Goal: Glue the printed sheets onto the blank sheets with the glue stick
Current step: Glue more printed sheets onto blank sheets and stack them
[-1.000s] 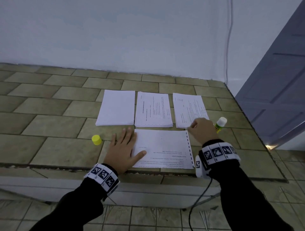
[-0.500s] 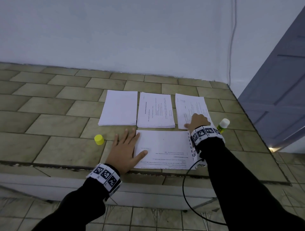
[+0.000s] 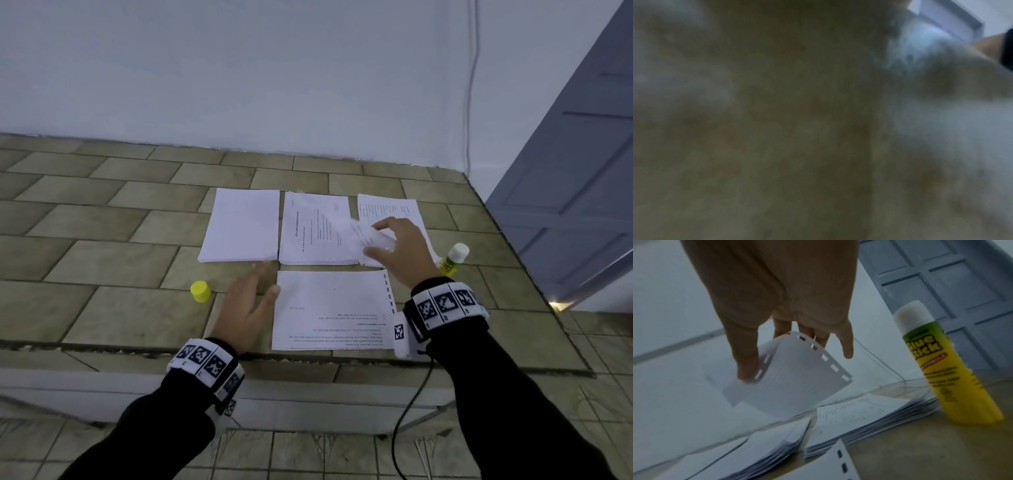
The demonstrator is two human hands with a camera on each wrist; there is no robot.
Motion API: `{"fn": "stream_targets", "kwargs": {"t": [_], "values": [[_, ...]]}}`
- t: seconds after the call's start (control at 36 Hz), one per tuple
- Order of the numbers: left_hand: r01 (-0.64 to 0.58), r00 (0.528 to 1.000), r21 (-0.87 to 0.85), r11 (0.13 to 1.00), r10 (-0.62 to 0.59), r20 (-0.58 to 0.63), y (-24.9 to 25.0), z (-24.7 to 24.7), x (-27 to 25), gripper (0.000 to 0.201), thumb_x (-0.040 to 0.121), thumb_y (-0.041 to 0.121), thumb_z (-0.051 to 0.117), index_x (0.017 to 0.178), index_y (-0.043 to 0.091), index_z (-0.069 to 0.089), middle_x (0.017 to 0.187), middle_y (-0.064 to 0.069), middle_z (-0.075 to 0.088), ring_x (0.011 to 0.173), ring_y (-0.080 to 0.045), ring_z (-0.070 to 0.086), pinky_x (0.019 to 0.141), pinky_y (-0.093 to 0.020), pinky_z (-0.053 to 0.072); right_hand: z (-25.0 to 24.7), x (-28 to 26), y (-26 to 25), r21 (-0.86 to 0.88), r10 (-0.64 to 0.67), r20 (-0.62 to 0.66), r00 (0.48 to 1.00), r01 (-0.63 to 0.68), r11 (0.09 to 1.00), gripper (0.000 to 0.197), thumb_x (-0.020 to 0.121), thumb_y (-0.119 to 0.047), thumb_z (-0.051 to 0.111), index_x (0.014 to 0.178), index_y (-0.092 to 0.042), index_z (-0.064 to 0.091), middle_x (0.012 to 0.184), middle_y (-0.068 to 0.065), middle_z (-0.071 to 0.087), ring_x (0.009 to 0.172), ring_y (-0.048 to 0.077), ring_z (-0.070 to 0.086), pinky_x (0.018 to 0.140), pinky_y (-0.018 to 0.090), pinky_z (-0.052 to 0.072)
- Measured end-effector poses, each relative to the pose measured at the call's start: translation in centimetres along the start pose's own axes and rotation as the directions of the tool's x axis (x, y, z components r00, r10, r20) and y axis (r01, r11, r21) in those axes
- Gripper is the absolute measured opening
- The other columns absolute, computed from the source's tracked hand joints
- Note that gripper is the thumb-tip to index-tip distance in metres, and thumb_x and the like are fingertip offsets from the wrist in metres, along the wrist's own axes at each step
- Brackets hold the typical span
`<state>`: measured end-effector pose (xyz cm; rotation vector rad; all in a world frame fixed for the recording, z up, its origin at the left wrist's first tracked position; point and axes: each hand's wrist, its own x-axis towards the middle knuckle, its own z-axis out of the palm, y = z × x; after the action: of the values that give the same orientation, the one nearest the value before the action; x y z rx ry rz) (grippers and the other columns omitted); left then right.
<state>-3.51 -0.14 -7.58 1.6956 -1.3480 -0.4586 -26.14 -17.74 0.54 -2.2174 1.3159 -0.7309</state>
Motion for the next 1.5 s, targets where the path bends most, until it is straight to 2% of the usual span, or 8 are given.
{"fn": "stream_targets", "kwargs": {"t": [0.14, 0.28, 0.42, 0.5, 0.58, 0.67, 0.92, 1.5], "values": [[0.185, 0.968, -0.371, 0.910, -0.234, -0.091, 0.5, -1.2, 1.1, 0.046, 0.095, 0.061, 0.031, 0.131, 0.037, 0.049, 0.124, 0.006, 0.064, 0.114, -0.010, 0.061, 0.100, -0.034, 0.046, 0.1, -2.8, -0.2, 0.107, -0.114, 0.128, 0.985, 0.101, 0.989, 0.036, 0.071, -0.019, 0.083, 0.103, -0.027, 0.066, 0.131, 0.002, 0.052, 0.129, 0.013, 0.036, 0.103, 0.030, 0.025], [0.406, 0.906, -0.553, 0.727, -0.399, 0.141, 3.4, -2.1, 2.5, 0.025, 0.102, 0.034, 0.045, 0.123, 0.024, 0.054, 0.101, -0.006, 0.067, 0.080, -0.018, 0.069, 0.059, -0.032, 0.058, 0.4, -4.7, 0.6, 0.135, -0.180, 0.229, 0.957, 0.151, 0.979, 0.036, 0.075, -0.018, 0.081, 0.101, -0.034, 0.061, 0.135, -0.010, 0.049, 0.144, 0.012, 0.016, 0.110, 0.028, 0.016], [0.412, 0.908, -0.410, 0.814, -0.333, 0.254, 1.8, -2.2, 2.3, 0.032, 0.090, -0.003, 0.062, 0.113, 0.020, 0.062, 0.119, -0.003, 0.067, 0.097, -0.014, 0.067, 0.085, -0.029, 0.057, 0.0, -5.7, 1.3, 0.144, -0.095, 0.275, 0.957, 0.056, 0.988, 0.047, 0.077, -0.013, 0.079, 0.112, -0.037, 0.059, 0.160, 0.001, 0.016, 0.149, 0.012, 0.003, 0.115, 0.039, 0.022], [0.415, 0.907, -0.435, 0.799, -0.323, 0.271, 1.7, -1.9, 2.0, 0.032, 0.090, -0.007, 0.060, 0.114, 0.015, 0.062, 0.110, -0.004, 0.070, 0.097, -0.014, 0.067, 0.082, -0.024, 0.057, -0.4, -5.9, 1.8, 0.299, -0.029, 0.319, 0.947, -0.072, 0.952, 0.057, 0.079, -0.002, 0.075, 0.122, -0.035, 0.054, 0.155, -0.004, 0.024, 0.146, 0.017, 0.019, 0.103, 0.033, 0.041], [0.429, 0.900, -0.456, 0.780, -0.329, 0.285, 1.9, -1.6, 1.7, 0.032, 0.089, -0.004, 0.062, 0.114, 0.016, 0.063, 0.108, -0.001, 0.072, 0.095, -0.011, 0.068, 0.077, -0.025, 0.058, -0.6, -5.9, 2.3, 0.423, 0.035, 0.291, 0.956, -0.161, 0.892, 0.053, 0.081, 0.004, 0.071, 0.121, -0.028, 0.055, 0.125, -0.009, 0.053, 0.105, 0.020, 0.062, 0.085, 0.029, 0.056], [0.439, 0.894, -0.420, 0.794, -0.339, 0.294, 2.1, -1.3, 1.5, 0.030, 0.090, -0.002, 0.063, 0.108, 0.022, 0.065, 0.105, 0.002, 0.072, 0.096, -0.014, 0.067, 0.073, -0.024, 0.058, -1.0, -5.8, 2.8, 0.382, 0.126, 0.271, 0.954, -0.227, 0.896, 0.039, 0.082, 0.002, 0.071, 0.113, -0.019, 0.060, 0.106, -0.002, 0.055, 0.076, 0.014, 0.059, 0.073, 0.020, 0.054], [0.218, 0.942, 0.028, 0.976, -0.218, 0.256, 2.5, -0.9, 0.9, 0.018, 0.093, 0.016, 0.065, 0.106, 0.029, 0.064, 0.107, 0.005, 0.067, 0.098, -0.010, 0.064, 0.086, -0.028, 0.054, -0.2, -6.0, 3.7, 0.029, 0.196, 0.344, 0.918, -0.219, 0.975, 0.030, 0.075, -0.003, 0.078, 0.101, -0.013, 0.066, 0.090, 0.003, 0.060, 0.074, 0.011, 0.052, 0.067, 0.017, 0.045], [0.153, 0.940, 0.188, 0.970, -0.202, 0.276, 1.2, -0.2, 1.0, 0.028, 0.083, 0.021, 0.076, 0.099, 0.039, 0.061, 0.106, 0.001, 0.069, 0.094, -0.016, 0.066, 0.083, -0.042, 0.055, 0.2, -6.7, 4.4, -0.130, 0.229, 0.410, 0.883, -0.192, 0.973, 0.035, 0.074, -0.007, 0.079, 0.099, -0.023, 0.061, 0.098, 0.001, 0.062, 0.083, 0.012, 0.059, 0.073, 0.021, 0.052]]}}
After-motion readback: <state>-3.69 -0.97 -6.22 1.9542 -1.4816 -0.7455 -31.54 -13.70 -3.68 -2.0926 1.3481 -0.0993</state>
